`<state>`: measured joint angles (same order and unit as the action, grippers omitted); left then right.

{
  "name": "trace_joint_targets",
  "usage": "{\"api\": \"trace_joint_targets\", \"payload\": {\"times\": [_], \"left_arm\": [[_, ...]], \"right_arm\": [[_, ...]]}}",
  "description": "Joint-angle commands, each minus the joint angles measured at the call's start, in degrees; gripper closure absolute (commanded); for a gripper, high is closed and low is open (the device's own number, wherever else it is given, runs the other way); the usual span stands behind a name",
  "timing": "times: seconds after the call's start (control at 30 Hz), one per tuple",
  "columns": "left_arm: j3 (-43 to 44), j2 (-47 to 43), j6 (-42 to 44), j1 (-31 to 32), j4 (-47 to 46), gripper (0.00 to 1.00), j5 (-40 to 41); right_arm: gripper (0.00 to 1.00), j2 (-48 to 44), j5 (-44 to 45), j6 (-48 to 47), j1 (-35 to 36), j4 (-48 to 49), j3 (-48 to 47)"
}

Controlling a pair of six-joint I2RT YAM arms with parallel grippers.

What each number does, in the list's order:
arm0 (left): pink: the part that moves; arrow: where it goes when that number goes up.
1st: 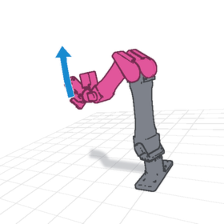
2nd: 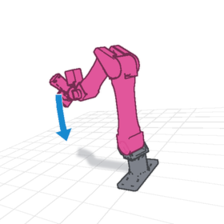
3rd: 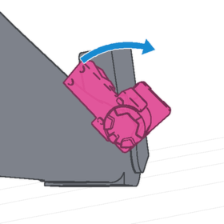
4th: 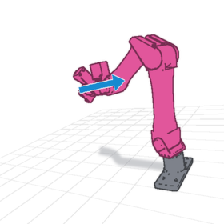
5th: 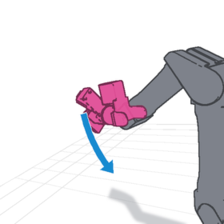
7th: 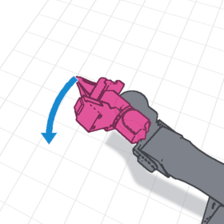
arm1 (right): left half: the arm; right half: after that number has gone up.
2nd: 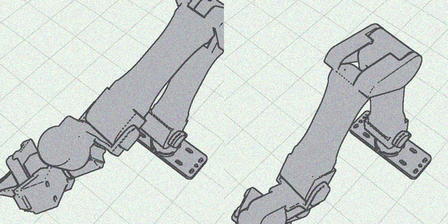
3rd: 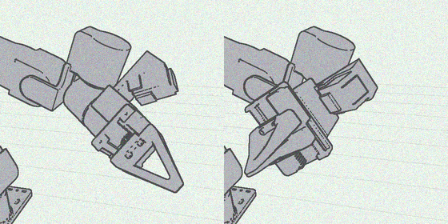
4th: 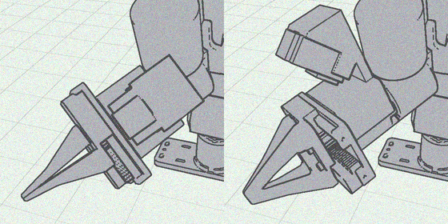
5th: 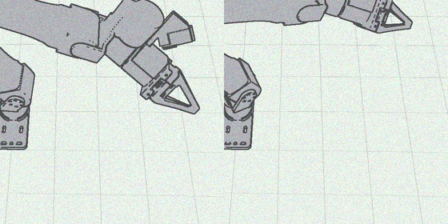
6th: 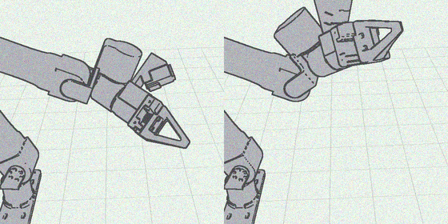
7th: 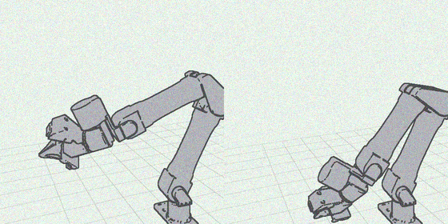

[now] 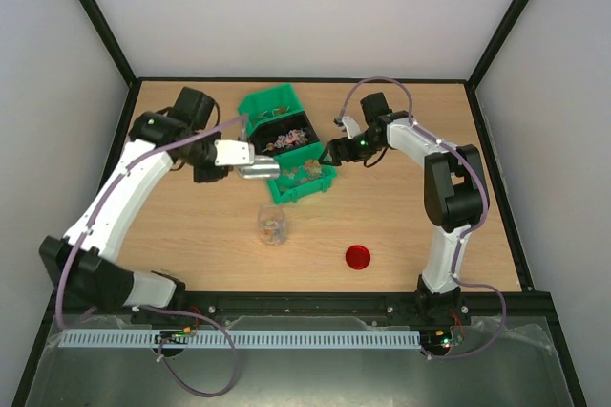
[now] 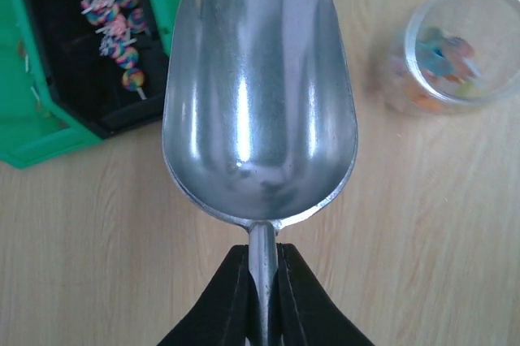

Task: Pack the candies

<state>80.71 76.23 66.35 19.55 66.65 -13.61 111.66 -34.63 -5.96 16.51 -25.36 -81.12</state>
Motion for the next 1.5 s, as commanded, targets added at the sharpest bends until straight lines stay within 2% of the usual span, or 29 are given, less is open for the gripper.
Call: {"api": "trace_joint_targets", "payload": {"times": [0.0, 0.17, 0.37, 0.57, 0.8, 0.93, 1.27, 1.47], "left_arm": [[6.17, 6.9, -9.22, -0.35, -3.49, 0.98, 2.31], [11.64, 14.03, -11.58, 0.56, -2.65, 0.98, 6.77], [10.19, 18.36, -9.77, 3.87, -3.48, 0.98, 12.91], [10.34, 22.44, -9.61, 6.56, -3.95, 0.98, 15.56], [11.8, 27.48, -9.14, 9.42, -1.88, 0.98, 16.39], [13.77, 31.27, -9.34, 10.01, 0.41, 0.98, 16.83], [15.44, 35.47, -5.77, 11.28, 2.51, 0.98, 13.82], [16.17, 39.45, -5.48, 12.31, 1.5, 0.98, 13.42]], "right_arm": [[0.07, -0.86, -1.66, 0.72, -0.08, -1.26, 0.7], [0.16, -1.51, -1.97, 1.59, -0.07, -0.92, 1.99], [0.33, -1.58, -2.79, 2.58, 0.02, -0.56, 2.67], [0.44, -1.69, -3.67, 2.61, 0.11, -0.88, 3.04], [0.53, -1.81, -4.33, 2.32, 0.14, -1.56, 3.53], [0.55, -1.96, -4.74, 2.43, 0.12, -1.69, 3.67], [0.68, -2.39, -5.69, 3.87, 0.9, -1.01, 4.79], [0.82, -2.24, -5.49, 5.12, 2.08, -0.18, 5.35]]}}
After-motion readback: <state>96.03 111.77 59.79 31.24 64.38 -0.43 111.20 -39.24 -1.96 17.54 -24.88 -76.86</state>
